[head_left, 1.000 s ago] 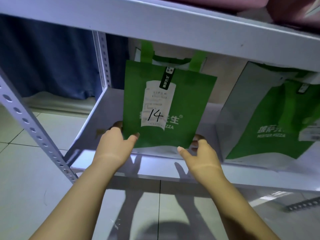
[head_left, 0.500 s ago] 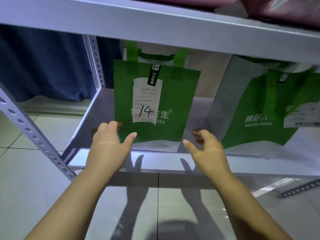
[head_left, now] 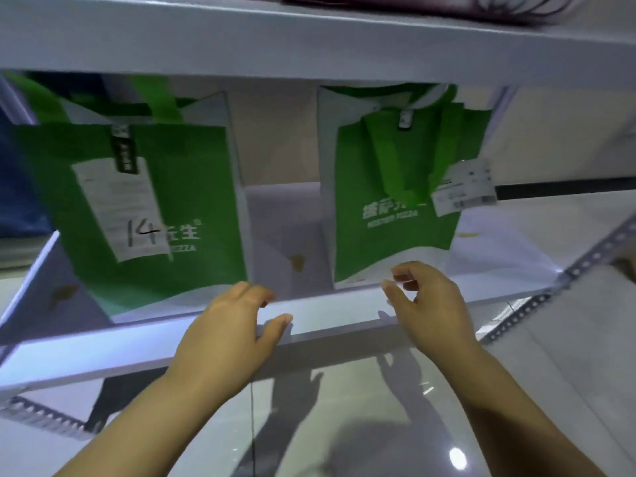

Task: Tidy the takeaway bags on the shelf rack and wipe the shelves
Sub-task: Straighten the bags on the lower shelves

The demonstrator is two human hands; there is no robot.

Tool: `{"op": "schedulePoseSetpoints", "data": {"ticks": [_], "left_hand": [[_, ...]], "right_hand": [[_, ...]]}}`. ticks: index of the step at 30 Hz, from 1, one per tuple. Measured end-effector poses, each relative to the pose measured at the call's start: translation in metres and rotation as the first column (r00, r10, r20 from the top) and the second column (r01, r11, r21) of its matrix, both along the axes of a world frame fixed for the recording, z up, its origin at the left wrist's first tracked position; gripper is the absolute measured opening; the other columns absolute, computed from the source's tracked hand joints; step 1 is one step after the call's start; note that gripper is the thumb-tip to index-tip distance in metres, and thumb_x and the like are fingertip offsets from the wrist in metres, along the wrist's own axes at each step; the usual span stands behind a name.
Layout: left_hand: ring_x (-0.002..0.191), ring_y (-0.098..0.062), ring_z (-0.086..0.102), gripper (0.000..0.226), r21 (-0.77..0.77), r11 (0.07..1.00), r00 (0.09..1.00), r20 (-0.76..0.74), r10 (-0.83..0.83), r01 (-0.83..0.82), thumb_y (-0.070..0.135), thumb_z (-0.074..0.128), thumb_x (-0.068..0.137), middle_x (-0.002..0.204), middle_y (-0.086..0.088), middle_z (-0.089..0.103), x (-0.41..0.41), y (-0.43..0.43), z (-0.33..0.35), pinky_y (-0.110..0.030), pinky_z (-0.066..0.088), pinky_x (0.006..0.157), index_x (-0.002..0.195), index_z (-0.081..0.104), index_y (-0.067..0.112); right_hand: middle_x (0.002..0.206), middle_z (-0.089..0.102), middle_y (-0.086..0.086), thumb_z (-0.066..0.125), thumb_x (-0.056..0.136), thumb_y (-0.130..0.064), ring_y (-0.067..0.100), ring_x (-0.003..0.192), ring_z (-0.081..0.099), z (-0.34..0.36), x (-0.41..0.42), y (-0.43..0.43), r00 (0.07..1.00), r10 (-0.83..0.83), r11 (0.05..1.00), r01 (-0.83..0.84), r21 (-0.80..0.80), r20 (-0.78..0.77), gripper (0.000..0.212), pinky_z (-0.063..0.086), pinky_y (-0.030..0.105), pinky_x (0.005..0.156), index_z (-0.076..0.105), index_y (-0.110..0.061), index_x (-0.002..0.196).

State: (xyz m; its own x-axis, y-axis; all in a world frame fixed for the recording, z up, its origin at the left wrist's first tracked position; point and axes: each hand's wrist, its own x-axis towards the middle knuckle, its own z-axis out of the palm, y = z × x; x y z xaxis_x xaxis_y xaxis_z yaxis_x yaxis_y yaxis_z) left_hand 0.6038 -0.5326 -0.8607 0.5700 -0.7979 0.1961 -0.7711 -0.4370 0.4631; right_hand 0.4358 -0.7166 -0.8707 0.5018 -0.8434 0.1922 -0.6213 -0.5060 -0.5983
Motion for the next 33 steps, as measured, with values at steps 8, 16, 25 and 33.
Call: {"op": "schedulePoseSetpoints", "data": {"ticks": [8,16,25,33], "left_hand": [[0.115,-0.021,0.049,0.058,0.076,0.994,0.996,0.033,-0.083,0.08,0.051,0.051,0.087,0.13,0.0,0.046,-0.015,-0.073,-0.009,-0.029,0.042,0.092,0.136,0.039,0.022],[0.108,-0.025,0.054,0.064,0.149,0.987,0.998,0.015,-0.064,0.061,0.05,0.054,0.086,0.126,-0.006,0.051,-0.019,-0.115,-0.006,-0.034,0.047,0.082,0.137,0.028,0.021],[0.096,-0.023,0.058,0.063,0.065,0.994,0.993,-0.073,-0.087,0.092,0.045,0.06,0.083,0.119,-0.001,0.057,-0.026,-0.123,-0.004,-0.033,0.049,0.076,0.135,0.029,0.028],[0.104,-0.024,0.055,0.065,0.088,0.992,0.994,-0.066,-0.084,0.09,0.048,0.057,0.084,0.124,-0.003,0.053,-0.022,-0.119,-0.004,-0.031,0.046,0.078,0.138,0.027,0.027]], "right_hand": [[0.122,0.056,0.004,0.059,0.088,-0.036,0.023,0.101,0.057,-0.005,-0.045,-0.072,0.976,-0.204,0.976,0.197,-0.091,-0.079,0.042,0.044,0.032,0.076,0.052,-0.015,0.124],[0.139,0.043,0.007,0.062,0.086,-0.038,0.027,0.123,0.046,-0.008,-0.041,-0.098,0.986,-0.117,0.988,0.128,0.09,-0.117,0.072,0.039,0.038,0.099,0.028,-0.015,0.144],[0.121,0.055,-0.003,0.065,0.084,-0.034,0.018,0.106,0.052,-0.005,-0.032,-0.094,0.999,-0.05,0.992,0.05,0.115,0.004,0.052,0.038,0.026,0.082,0.043,-0.026,0.13],[0.122,0.053,-0.003,0.065,0.084,-0.036,0.017,0.105,0.052,-0.002,-0.031,-0.09,0.998,-0.07,0.991,0.071,0.118,-0.01,0.054,0.038,0.026,0.081,0.042,-0.024,0.131]]}}
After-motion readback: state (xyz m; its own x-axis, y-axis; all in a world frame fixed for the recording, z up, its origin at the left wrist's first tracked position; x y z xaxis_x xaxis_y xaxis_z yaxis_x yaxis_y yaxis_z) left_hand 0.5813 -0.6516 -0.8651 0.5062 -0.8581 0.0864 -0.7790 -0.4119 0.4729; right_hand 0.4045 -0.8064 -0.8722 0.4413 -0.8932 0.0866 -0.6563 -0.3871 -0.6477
